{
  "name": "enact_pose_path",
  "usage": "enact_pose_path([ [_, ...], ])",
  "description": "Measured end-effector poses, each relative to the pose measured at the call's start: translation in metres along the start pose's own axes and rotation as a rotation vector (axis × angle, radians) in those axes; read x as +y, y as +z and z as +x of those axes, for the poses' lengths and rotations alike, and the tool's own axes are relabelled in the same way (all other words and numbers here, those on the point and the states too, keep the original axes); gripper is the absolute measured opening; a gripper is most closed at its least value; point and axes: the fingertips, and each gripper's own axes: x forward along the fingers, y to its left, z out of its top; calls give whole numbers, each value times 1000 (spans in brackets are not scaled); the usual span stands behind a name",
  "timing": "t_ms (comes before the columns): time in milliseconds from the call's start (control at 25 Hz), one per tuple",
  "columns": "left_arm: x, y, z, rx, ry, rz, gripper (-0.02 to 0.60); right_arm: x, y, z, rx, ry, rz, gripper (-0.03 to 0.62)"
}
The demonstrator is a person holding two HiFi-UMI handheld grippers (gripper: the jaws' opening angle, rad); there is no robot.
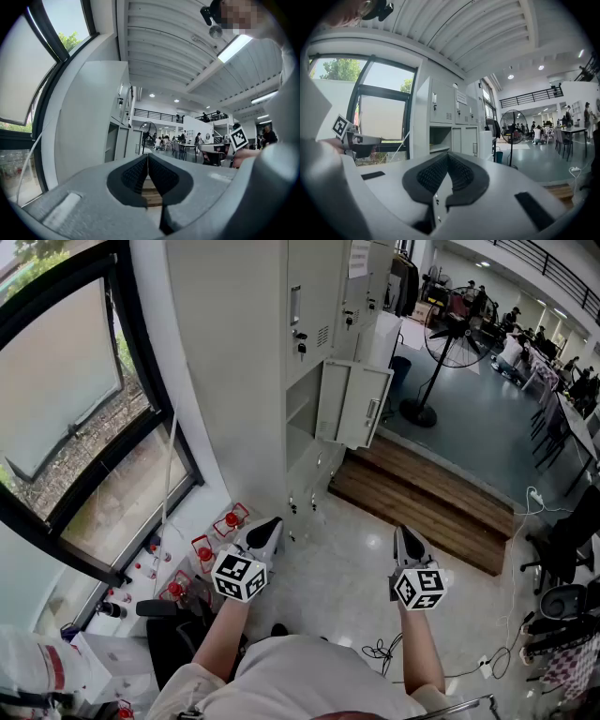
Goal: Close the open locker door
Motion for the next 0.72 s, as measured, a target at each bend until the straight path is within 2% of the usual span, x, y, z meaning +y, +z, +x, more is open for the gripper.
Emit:
enact_pose_path([
  [360,3,1,2,-4,6,-2,15,3,2,6,-2,23,-8,5],
  [720,-3,-1,0,2,8,-2,15,-2,3,3,-18,7,34,5],
])
